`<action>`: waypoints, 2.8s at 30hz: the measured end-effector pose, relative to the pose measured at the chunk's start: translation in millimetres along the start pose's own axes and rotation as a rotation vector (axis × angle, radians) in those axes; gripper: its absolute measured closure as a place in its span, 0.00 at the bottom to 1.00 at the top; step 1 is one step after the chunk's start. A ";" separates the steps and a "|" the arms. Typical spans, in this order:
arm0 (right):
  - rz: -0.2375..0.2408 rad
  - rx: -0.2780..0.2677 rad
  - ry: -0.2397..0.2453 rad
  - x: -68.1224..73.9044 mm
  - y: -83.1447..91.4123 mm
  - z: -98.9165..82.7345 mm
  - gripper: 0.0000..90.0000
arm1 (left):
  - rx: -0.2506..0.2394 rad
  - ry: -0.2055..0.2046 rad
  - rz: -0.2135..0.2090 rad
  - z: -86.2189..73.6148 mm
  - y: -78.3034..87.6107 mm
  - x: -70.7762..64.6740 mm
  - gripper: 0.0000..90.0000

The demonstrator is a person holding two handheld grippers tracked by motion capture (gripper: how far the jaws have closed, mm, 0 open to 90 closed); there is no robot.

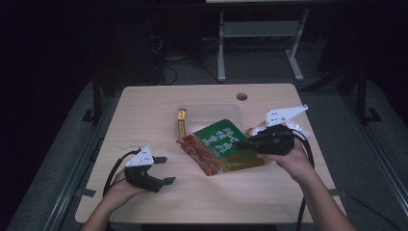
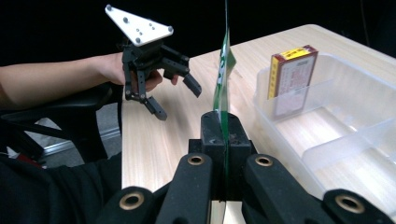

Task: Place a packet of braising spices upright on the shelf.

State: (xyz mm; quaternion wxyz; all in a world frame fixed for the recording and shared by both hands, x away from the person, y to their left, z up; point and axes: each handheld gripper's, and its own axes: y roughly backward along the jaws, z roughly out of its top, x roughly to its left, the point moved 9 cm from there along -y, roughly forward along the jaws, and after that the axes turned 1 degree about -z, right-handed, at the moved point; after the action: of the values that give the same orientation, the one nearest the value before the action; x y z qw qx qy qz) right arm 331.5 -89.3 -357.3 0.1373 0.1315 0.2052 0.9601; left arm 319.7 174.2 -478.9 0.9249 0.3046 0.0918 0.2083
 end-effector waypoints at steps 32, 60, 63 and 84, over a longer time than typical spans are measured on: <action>-0.226 0.000 -0.066 -46.0 18.6 71.6 1.00 | 0.048 0.011 0.002 -12.6 -7.0 4.3 0.20; -0.283 0.005 -0.094 -72.5 -9.9 100.1 1.00 | 0.056 0.017 -0.001 -15.2 -8.4 5.0 0.21; -0.285 0.004 -0.100 -77.0 -13.1 100.2 1.00 | 0.061 0.017 -0.006 -16.1 -9.3 4.1 0.21; -0.361 0.060 -0.160 -97.2 -35.2 92.2 1.00 | 0.073 0.008 -0.015 -17.5 -11.1 2.5 0.21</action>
State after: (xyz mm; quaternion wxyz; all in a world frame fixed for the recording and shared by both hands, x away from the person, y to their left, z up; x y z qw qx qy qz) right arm 457.5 -56.3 -310.3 0.3191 0.1725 0.2425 0.8998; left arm 320.4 176.5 -499.6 0.9143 0.3365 0.1054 0.1991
